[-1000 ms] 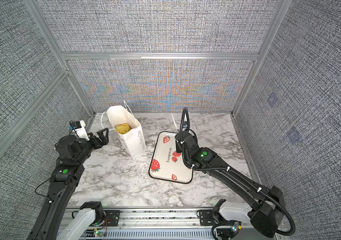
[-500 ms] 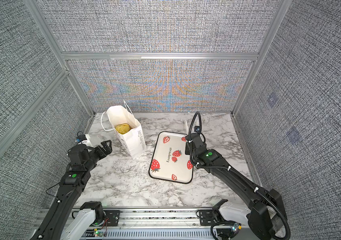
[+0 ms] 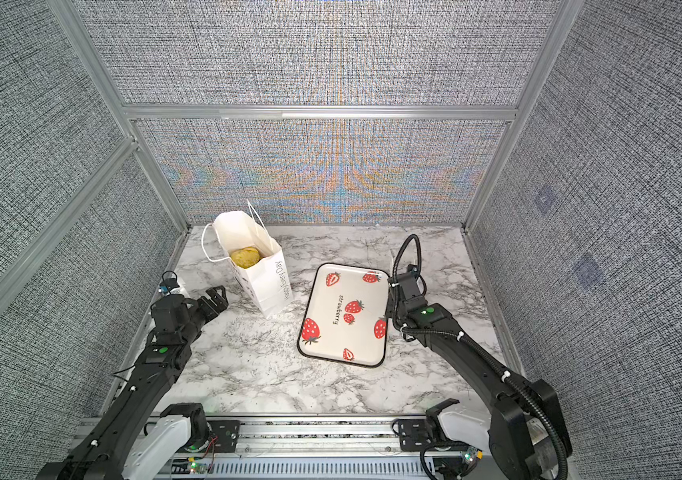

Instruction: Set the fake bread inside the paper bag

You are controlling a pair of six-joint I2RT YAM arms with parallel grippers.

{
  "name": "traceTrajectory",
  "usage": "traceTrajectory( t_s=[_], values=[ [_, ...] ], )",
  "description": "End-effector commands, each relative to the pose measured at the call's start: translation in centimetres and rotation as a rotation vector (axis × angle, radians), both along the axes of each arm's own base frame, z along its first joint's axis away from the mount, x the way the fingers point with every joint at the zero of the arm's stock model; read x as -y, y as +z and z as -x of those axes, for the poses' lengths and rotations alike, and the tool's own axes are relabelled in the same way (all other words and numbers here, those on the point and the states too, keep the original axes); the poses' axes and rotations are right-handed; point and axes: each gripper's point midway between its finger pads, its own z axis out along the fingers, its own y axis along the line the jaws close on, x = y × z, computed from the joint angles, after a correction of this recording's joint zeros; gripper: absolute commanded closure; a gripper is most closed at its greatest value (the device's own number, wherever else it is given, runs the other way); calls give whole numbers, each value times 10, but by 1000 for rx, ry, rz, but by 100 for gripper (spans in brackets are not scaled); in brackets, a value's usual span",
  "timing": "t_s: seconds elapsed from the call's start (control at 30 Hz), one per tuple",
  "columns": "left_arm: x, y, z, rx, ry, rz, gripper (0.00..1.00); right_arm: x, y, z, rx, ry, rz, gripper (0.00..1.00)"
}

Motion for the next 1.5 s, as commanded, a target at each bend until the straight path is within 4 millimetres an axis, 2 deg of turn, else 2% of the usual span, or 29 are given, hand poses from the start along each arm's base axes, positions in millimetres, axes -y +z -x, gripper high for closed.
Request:
traceTrajectory(
  t_s=[0.0, 0.13, 0.2, 0.4, 0.63, 0.83, 1.0, 1.3, 1.47],
  values=[
    [-5, 16, -10, 91, 7, -52, 1, 1, -3, -2, 2, -11, -26, 51],
    [-7, 16, -15, 107, 4, -96, 1, 10, -14, 1, -22, -32, -21, 52],
    [-1, 13, -18, 119, -33, -103, 1, 12, -18, 2, -28, -38, -23, 51],
    [3, -9, -22, 94, -60, -121, 1, 17, -29, 0, -69, -46, -5, 52],
    [10, 7, -25, 232, -82, -174, 1, 25, -41, -2, -101, -66, 8, 52],
    [17, 6, -29, 253, -102, -217, 1, 23, -55, -1, -155, -54, -7, 52],
    [16, 14, -28, 302, -109, -280, 1, 24, -59, -3, -177, -54, -34, 52],
    [15, 9, -36, 314, -111, -329, 1, 45, -78, -5, -259, -129, -86, 52],
    [7, 10, -41, 318, -70, -348, 1, 58, -80, -13, -271, -174, -72, 52]
  ],
)
